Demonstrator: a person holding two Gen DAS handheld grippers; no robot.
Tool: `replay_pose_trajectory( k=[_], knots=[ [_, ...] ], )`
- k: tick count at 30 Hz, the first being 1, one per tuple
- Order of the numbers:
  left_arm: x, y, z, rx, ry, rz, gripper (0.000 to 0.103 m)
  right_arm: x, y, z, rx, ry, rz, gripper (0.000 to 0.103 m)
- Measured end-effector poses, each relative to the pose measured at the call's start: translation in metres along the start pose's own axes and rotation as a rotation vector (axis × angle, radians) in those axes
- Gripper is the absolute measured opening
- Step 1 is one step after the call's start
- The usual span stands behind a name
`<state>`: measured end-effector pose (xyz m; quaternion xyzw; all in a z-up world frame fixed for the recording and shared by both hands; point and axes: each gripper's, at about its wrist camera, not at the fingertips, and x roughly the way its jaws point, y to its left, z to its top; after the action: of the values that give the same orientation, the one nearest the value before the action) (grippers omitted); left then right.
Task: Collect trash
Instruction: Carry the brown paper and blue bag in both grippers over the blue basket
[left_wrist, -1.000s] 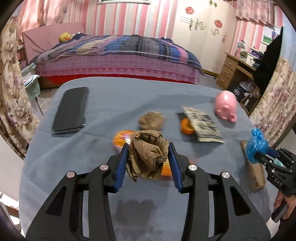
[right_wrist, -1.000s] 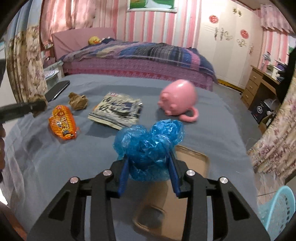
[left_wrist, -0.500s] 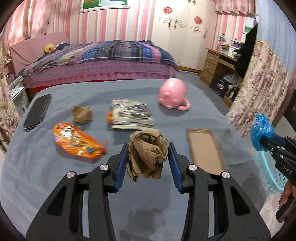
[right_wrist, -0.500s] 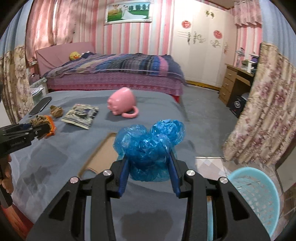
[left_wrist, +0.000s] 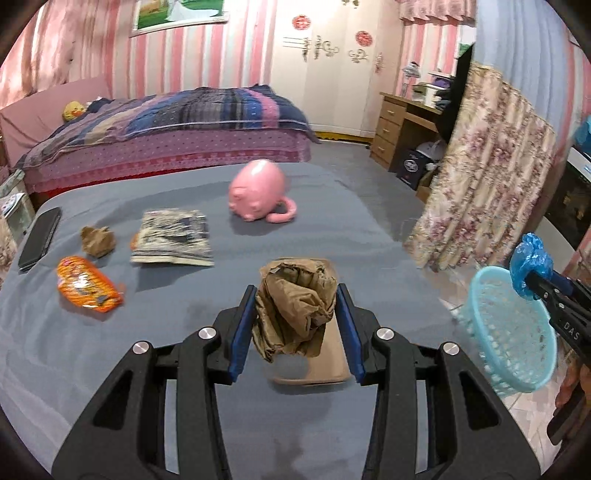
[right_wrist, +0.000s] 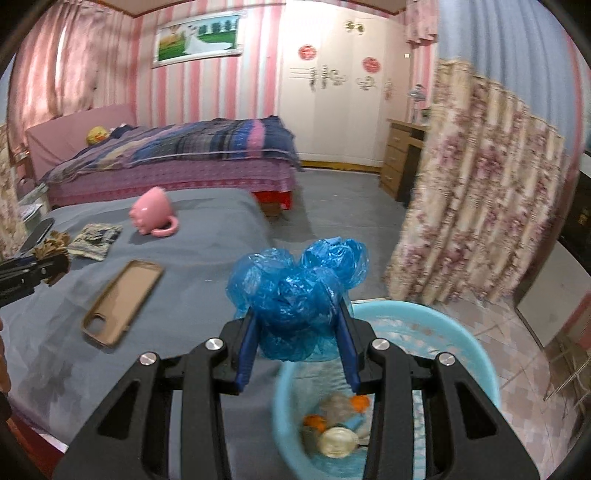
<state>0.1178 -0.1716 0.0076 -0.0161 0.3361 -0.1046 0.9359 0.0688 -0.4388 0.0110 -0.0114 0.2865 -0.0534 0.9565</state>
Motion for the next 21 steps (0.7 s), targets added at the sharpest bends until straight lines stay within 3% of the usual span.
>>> replay_pose_trajectory(
  k=[13, 21],
  knots=[
    [0.008, -0.114, -0.001, 0.129, -0.001, -0.127, 0.041, -0.024, -0.091, -0.024, 0.088, 0.012, -0.16, 0.039],
    [0.039, -0.174, -0.024, 0.188, 0.06, -0.206, 0.041, -0.028, -0.131, -0.043, 0.139, 0.036, -0.214, 0.039]
  ],
)
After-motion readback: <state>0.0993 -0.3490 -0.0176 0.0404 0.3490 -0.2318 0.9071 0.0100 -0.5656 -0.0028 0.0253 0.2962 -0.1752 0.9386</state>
